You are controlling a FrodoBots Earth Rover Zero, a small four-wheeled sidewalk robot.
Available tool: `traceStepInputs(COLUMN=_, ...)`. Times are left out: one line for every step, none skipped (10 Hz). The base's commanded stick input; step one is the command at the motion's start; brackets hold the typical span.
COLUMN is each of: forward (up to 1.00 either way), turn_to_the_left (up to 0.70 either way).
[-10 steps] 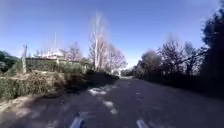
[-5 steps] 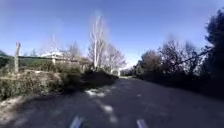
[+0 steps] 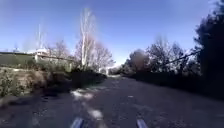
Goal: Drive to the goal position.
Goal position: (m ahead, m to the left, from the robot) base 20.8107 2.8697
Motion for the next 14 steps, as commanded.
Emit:
traceStepInputs(forward=0.48, turn_to_the_left=-0.12)
traceStepInputs(forward=0.48, turn_to_the_left=-0.38)
traceStepInputs(forward=0.48, turn_to_the_left=-0.48)
traceStepInputs(forward=0.48, turn_to_the_left=-0.39)
traceStepInputs(forward=0.48, turn_to_the_left=-0.16)
traceStepInputs(forward=0.48, turn_to_the_left=0.00)
traceStepInputs(forward=0.48, turn_to_the_left=0.00)
traceStepInputs(forward=0.48, turn_to_the_left=0.00)
traceStepInputs(forward=0.48, turn_to_the_left=0.00)
traceStepInputs(forward=0.48, turn_to_the_left=0.00)
traceStepInputs(forward=0.48, turn_to_the_left=0.00)
traceStepInputs(forward=0.48, turn_to_the_left=0.00)
traceStepInputs(forward=0.48, turn_to_the_left=0.00)
traceStepInputs(forward=0.48, turn_to_the_left=0.00)
